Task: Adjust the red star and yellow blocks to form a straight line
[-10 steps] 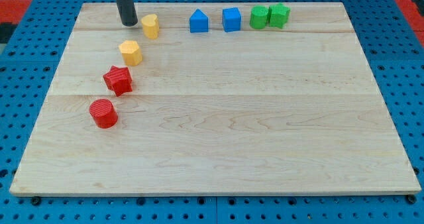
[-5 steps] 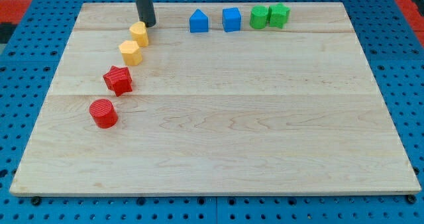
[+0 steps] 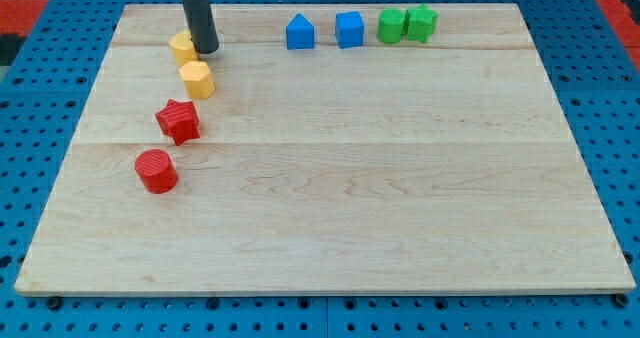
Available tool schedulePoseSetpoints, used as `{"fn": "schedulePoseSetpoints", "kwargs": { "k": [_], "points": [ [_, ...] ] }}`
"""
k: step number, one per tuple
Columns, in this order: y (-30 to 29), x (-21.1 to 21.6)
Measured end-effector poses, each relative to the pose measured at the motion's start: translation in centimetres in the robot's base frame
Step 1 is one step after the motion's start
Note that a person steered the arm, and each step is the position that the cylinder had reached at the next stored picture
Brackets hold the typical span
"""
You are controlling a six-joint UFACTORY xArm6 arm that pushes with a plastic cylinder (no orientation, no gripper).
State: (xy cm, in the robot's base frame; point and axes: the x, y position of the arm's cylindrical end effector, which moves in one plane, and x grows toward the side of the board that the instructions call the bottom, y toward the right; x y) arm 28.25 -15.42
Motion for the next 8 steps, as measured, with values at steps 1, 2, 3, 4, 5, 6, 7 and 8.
{"fn": "schedulePoseSetpoints", "kwargs": {
  "k": [1,2,3,4,5,6,7,8],
  "points": [
    [2.5,0.6],
    [2.8,4.0],
    [2.8,4.7],
    [1.5,5.2],
    [-0.4,5.5],
    [2.9,5.8],
    [5.0,8.6],
    [3.7,10.8]
  ]
}}
